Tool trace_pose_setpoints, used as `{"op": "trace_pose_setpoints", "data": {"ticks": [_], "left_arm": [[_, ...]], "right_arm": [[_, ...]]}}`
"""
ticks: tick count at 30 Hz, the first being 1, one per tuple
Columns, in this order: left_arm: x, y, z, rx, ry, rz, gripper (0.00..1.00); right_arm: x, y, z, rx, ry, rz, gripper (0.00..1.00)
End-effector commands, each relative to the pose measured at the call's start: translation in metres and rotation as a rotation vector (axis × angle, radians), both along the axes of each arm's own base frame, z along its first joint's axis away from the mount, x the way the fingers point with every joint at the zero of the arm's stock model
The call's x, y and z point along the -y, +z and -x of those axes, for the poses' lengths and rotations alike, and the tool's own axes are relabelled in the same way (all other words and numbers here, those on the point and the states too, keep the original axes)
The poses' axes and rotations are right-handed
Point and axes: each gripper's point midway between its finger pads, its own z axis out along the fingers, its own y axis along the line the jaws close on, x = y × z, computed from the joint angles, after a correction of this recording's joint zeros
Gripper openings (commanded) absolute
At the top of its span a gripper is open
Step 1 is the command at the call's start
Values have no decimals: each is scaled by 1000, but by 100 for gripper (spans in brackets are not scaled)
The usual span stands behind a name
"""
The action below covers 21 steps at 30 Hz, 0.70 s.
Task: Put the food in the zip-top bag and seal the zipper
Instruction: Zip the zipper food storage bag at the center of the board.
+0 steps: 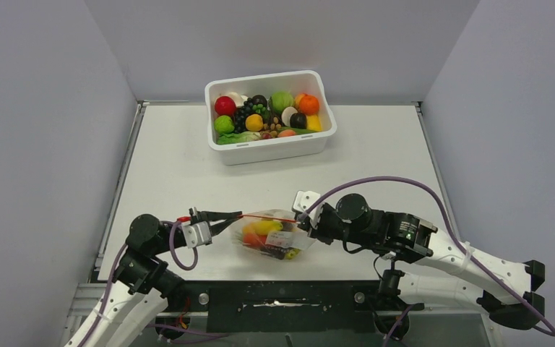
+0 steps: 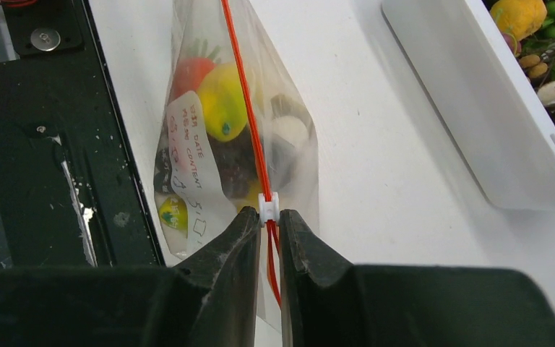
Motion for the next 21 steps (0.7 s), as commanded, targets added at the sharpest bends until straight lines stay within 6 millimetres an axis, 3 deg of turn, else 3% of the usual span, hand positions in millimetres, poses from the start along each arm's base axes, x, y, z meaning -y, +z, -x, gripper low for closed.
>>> {"op": "trace_pose_setpoints", "data": {"ticks": [1,21], "left_arm": [[-16,25,-16,95,137,29,0],[-41,27,-36,78,332,-1,0]], "right_arm": [[29,2,-10,25,-116,20,0],[89,22,-13,75,-281,71,0]]}}
